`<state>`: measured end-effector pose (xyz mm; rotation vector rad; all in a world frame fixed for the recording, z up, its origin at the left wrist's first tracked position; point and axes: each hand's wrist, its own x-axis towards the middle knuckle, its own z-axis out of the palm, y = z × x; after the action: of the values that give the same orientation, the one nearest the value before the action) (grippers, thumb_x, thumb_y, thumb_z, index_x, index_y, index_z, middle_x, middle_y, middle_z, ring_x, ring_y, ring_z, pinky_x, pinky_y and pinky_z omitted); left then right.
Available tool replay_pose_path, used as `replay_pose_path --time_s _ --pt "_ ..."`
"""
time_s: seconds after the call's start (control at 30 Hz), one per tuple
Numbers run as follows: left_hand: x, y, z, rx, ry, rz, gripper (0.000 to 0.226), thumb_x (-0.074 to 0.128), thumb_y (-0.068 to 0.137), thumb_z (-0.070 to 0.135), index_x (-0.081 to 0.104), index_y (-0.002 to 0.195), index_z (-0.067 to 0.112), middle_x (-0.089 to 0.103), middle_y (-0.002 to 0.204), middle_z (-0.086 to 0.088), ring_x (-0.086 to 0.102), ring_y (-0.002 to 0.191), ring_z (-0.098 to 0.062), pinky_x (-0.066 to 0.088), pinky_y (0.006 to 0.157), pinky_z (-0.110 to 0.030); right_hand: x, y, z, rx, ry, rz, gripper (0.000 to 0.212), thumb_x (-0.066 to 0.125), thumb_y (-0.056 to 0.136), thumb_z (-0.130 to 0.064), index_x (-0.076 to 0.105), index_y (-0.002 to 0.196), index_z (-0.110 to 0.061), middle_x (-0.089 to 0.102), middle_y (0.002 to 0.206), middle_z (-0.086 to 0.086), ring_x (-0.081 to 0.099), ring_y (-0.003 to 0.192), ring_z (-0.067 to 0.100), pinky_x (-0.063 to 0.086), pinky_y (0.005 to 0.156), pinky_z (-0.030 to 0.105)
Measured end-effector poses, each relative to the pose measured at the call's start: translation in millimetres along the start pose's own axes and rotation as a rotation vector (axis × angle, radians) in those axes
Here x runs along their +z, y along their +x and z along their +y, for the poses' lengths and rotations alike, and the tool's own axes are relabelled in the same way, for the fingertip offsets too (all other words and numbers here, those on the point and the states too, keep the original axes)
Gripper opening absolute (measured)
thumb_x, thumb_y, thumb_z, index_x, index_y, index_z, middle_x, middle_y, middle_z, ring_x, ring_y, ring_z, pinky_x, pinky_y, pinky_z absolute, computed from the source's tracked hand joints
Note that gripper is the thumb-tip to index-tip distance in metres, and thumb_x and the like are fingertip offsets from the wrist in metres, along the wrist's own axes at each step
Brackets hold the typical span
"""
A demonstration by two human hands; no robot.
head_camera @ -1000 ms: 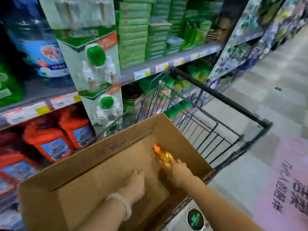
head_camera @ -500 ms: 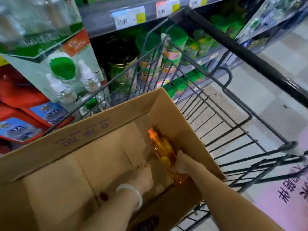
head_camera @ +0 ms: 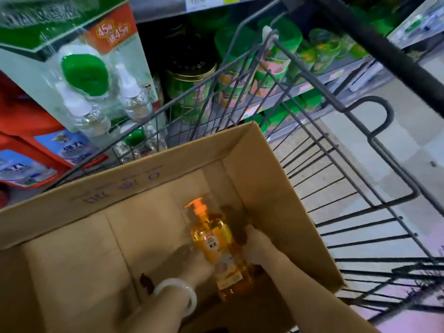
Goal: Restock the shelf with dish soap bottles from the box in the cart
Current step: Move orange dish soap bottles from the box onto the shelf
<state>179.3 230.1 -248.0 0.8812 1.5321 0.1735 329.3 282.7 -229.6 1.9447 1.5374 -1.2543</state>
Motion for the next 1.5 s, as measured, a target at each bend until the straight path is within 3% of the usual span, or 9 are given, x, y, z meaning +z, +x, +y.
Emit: replay_pose_path --time_s 0.13,0.4,0.53,0.7,0.83,0.97,1.17,1.33,1.5 --pt "7.2 6.5 -16.3 -0.115 -0.237 0.040 0.083 0.083 0.063 0.010 0.041 0.134 0.014 0.054 0.130 -0.005 0.048 0.126 -0.025 0.039 0.106 -0.047 12.2 16.6 -6.7 -0.007 0.039 -0.130 0.081 0.076 0.074 -0.028 0.032 0.140 -0.012 0.043 0.143 0.009 0.040 0.133 0.026 0.036 0.110 0.037" --pt "8.6 17.1 -29.9 -0.119 -0.268 -0.031 0.052 0.079 0.069 0.009 0.055 0.113 0.024 0.062 0.108 0.008 0.056 0.114 -0.015 0.046 0.093 -0.030 15.5 20.9 -21.8 -0.016 0.112 -0.293 0.070 0.081 0.069 -0.017 0.048 0.131 -0.022 0.057 0.130 0.003 0.053 0.120 0.024 0.049 0.094 0.041" --pt "-0.2 3.1 -28.2 -0.087 -0.256 0.036 0.051 0.079 0.070 0.012 0.055 0.112 0.026 0.062 0.109 0.007 0.056 0.110 -0.016 0.046 0.092 -0.031 15.9 0.0 -32.7 -0.049 0.212 -0.243 0.075 0.082 0.065 -0.012 0.048 0.131 -0.024 0.058 0.129 0.000 0.050 0.124 0.022 0.042 0.105 0.044" --pt "-40.9 -32.5 -19.8 -0.006 -0.129 0.102 0.065 0.079 0.069 0.019 0.047 0.125 0.020 0.058 0.121 0.000 0.054 0.114 -0.022 0.045 0.099 -0.043 12.4 -47.0 -58.7 -0.172 0.333 -0.129 0.062 0.080 0.069 -0.009 0.052 0.123 -0.018 0.061 0.117 -0.003 0.056 0.106 0.012 0.047 0.078 0.015" --pt "-84.0 -78.2 -6.4 0.124 -0.081 0.166 0.070 0.082 0.064 0.018 0.046 0.124 0.014 0.060 0.118 -0.003 0.056 0.111 -0.022 0.046 0.098 -0.043 7.1 -98.4 -94.2 -0.271 0.421 -0.080 0.062 0.084 0.062 -0.011 0.055 0.117 -0.008 0.063 0.118 0.015 0.060 0.110 0.025 0.049 0.097 0.042" --pt "-130.3 -146.7 -5.3 0.245 -0.098 0.262 0.077 0.085 0.061 0.022 0.044 0.126 0.021 0.060 0.120 0.000 0.056 0.111 -0.019 0.045 0.096 -0.038 11.5 -158.2 -138.6 -0.439 0.454 0.029 0.044 0.079 0.066 0.003 0.055 0.086 -0.027 0.063 0.089 -0.010 0.061 0.076 -0.008 0.051 0.065 0.008" --pt "-200.6 -267.9 -34.5 0.467 -0.253 0.422 0.085 0.085 0.046 0.024 0.043 0.120 0.028 0.062 0.117 0.002 0.060 0.106 -0.017 0.048 0.097 -0.043 39.4 -257.9 -224.0 -0.651 0.432 0.109 0.072 0.074 0.068 0.009 0.043 0.130 -0.007 0.062 0.121 0.012 0.060 0.109 0.021 0.049 0.095 0.038" --pt "-272.4 -362.1 -84.3 0.596 -0.299 0.584 0.078 0.078 0.044 0.020 0.045 0.114 0.031 0.064 0.111 0.003 0.064 0.102 -0.017 0.051 0.093 -0.041 90.4 -322.0 -307.3 -0.851 0.440 0.100 0.067 0.070 0.070 0.014 0.042 0.127 -0.008 0.064 0.115 0.011 0.062 0.096 0.018 0.053 0.077 0.023" --pt "-347.6 -439.5 -131.5 0.631 -0.226 0.787 0.078 0.083 0.059 0.004 0.041 0.120 0.029 0.062 0.109 0.003 0.062 0.102 -0.018 0.050 0.092 -0.037 143.4 -374.2 -397.7 -1.044 0.453 0.071 0.069 0.069 0.070 0.018 0.040 0.129 -0.003 0.060 0.122 0.022 0.060 0.107 0.030 0.047 0.097 0.051"
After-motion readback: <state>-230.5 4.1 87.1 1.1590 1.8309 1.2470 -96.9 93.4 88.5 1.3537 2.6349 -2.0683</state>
